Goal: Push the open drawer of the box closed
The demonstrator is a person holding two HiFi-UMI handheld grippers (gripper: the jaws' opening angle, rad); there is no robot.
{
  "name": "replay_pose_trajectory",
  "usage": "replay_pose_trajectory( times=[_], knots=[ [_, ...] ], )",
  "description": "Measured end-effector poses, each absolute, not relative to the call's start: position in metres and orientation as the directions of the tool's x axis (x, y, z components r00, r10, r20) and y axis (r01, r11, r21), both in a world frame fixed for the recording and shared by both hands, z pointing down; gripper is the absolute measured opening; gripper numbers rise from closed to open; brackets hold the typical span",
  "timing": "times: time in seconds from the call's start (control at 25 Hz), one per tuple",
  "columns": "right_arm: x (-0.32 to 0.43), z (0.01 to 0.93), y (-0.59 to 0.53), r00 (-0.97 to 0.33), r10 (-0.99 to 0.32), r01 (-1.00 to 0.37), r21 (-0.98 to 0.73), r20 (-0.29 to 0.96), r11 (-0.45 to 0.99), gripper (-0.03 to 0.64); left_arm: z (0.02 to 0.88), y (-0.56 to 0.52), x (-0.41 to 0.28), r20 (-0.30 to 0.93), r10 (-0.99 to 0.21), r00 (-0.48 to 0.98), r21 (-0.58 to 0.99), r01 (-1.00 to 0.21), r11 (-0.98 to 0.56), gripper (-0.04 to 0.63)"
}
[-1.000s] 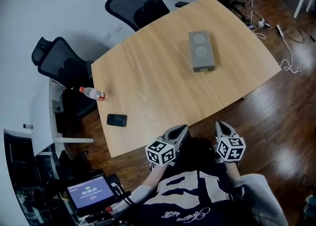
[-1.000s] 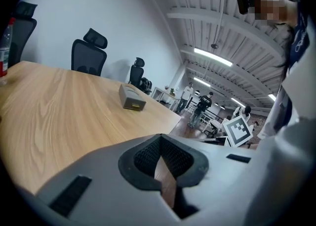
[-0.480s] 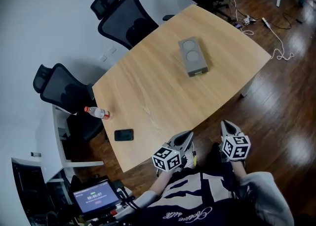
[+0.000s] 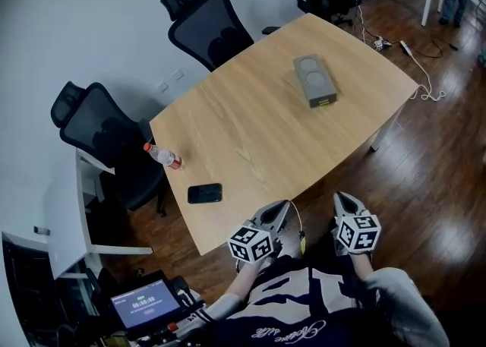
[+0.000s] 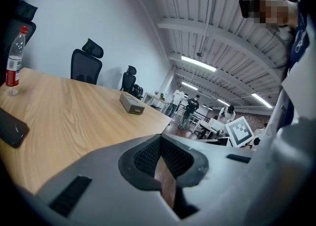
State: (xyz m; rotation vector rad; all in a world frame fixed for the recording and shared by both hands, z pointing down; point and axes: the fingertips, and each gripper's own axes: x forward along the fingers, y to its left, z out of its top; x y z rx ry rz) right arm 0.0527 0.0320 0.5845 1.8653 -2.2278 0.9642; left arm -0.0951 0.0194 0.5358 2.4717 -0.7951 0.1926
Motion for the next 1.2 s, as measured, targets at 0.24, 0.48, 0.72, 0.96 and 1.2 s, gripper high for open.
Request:
replay_pose_trajectory(
  times=[0.24,0.48,0.72,0.96,1.2],
  knots=[
    [-0.01,0.586,0.089,-0.267,-0.851,-0.914,-0.4,0.452,0.074,-0.002,0.552,0.075,-0.144,0.294,-0.467,0.834,0.469,-0.552,-0.689,0.0],
    [-0.06,0.593,0.153,-0.288,-0.824,-0.92,-0.379,0.488,0.096,-0.002,0.555,0.117,-0.179,0.269,-0.469,0.841,0.502,-0.538,-0.676,0.0],
    [-0.063,0.585,0.195,-0.272,-0.824,-0.926,-0.367,0.497,0.084,-0.002,0.554,0.152,-0.173,0.261,-0.43,0.864,0.523,-0.501,-0.689,0.0],
    [-0.052,0.578,0.214,-0.273,-0.839,-0.915,-0.396,0.47,0.076,-0.002,0.547,0.165,-0.156,0.247,-0.41,0.878,0.531,-0.477,-0.7,0.0],
    [-0.041,0.564,0.221,-0.281,-0.849,-0.921,-0.374,0.448,0.108,-0.002,0.544,0.179,-0.134,0.254,-0.384,0.888,0.53,-0.46,-0.712,0.0]
  ],
)
